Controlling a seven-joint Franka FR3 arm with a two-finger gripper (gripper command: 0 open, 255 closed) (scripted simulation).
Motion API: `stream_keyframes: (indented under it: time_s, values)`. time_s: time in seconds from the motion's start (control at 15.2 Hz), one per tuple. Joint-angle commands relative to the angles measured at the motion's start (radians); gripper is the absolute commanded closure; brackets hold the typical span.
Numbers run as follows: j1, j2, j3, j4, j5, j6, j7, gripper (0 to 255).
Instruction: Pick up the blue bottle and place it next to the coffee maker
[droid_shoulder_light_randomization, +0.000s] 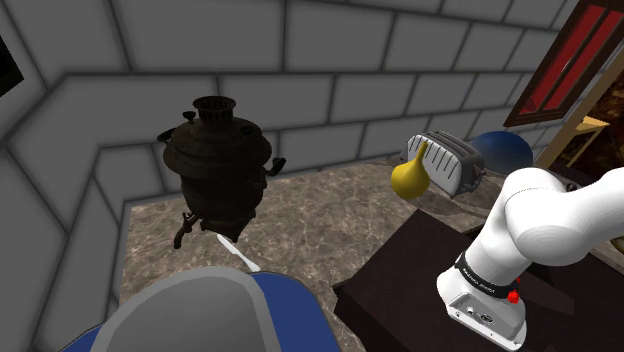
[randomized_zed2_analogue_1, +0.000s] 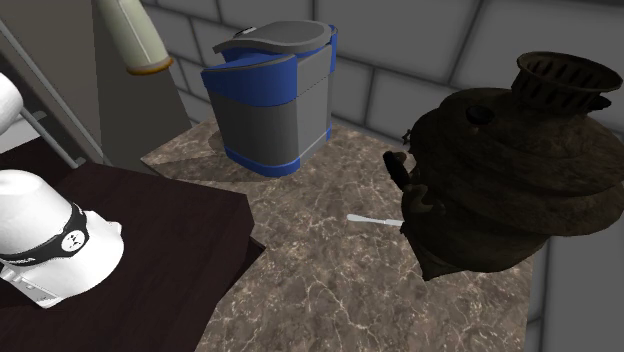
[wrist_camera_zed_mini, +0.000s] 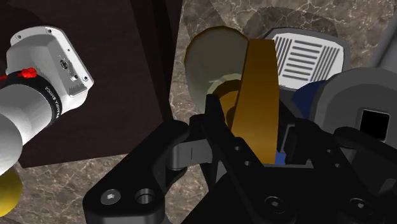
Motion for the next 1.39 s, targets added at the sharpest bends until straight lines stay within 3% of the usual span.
stream_keyframes:
  time_s: [0.0, 1.32]
  values:
    - [0.007, -0.013, 0.004, -0.032, 0.008, 0.02, -0.008, 255]
    - [0.051, -0.1, 0.11, -0.295, 0.112, 0.221, -0.056, 255]
